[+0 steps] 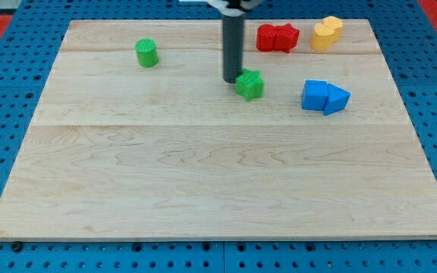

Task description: Move the green circle diagonally to the top left of the green star

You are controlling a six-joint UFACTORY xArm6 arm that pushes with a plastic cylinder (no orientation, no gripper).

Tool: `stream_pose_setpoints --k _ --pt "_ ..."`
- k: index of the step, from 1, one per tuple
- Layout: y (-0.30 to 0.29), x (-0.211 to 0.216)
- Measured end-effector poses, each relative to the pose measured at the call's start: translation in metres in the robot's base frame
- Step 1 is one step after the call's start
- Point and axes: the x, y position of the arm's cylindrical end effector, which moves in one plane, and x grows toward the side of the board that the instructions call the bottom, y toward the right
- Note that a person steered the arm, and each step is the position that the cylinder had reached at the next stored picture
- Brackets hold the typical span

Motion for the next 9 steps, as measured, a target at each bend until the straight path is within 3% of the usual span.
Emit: stream_pose_setpoints --k 1,3,4,5,6,8,9 --pt "0.014 0.033" --pt "0.038 0.043" --pt "0.023 0.044" --pt "-0.061 0.041" --pt "-0.117 0.019" --pt "-0.201 -0.066" --pt "-0.195 -0.090"
